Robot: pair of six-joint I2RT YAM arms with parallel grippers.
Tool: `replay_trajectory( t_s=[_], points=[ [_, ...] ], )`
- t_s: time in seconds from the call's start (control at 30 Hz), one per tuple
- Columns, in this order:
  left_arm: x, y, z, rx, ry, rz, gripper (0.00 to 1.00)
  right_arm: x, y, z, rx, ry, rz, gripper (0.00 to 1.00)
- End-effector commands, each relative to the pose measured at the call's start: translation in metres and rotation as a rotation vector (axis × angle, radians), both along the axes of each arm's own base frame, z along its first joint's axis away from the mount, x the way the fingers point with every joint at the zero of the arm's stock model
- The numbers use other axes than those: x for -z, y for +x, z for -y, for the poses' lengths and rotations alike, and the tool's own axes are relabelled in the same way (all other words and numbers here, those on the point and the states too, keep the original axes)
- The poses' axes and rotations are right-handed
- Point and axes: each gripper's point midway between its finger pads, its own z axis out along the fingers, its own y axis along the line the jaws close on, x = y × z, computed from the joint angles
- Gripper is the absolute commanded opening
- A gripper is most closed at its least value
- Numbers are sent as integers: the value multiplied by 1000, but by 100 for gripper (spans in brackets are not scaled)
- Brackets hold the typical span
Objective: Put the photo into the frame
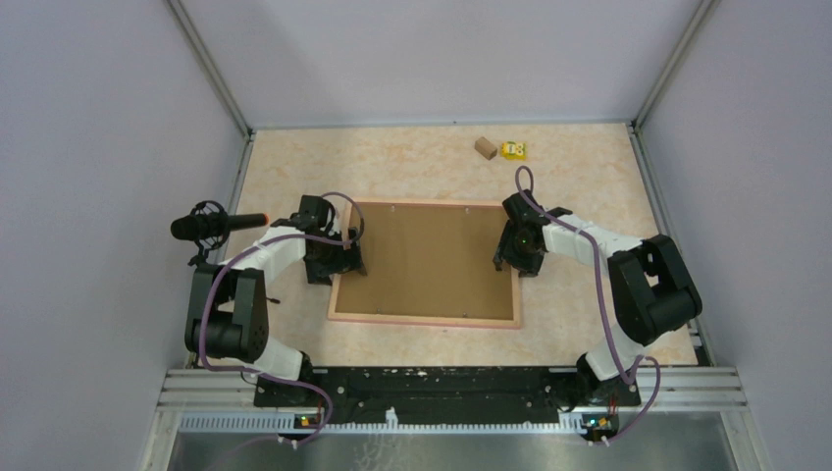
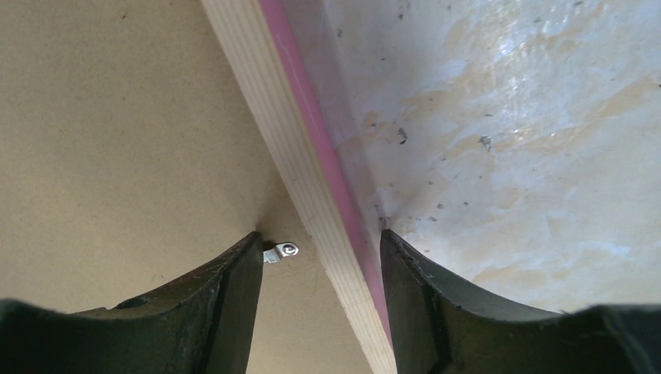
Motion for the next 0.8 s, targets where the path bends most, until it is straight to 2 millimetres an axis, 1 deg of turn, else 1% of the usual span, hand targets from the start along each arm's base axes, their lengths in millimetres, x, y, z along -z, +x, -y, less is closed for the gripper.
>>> replay_trajectory(
  t_s=[0.0,0.17,0.37,0.43,0.5,0.67,0.77],
  points=[
    [4,5,2,-1,-28,-2,98,7,-18,-3,-53,-8,-44,58],
    [5,4,1,-7,-34,-10,98,14,-28,7,-69,-47,-66,55],
    [5,4,0,-11,-30,-9,98,16,-34,11,-101,-63,-78,40],
    [5,4,-1,-13,-27,-6,99,15,-34,13,-115,-70,-77,32],
    [5,4,-2,-15,-25,-7,98,13,-34,14,-134,-81,-78,28],
    [5,5,-1,-14,-29,-5,98,12,-28,21,-201,-134,-64,22],
    [5,5,-1,-15,-32,-7,99,13,-18,26,-276,-190,-46,12]
  ],
)
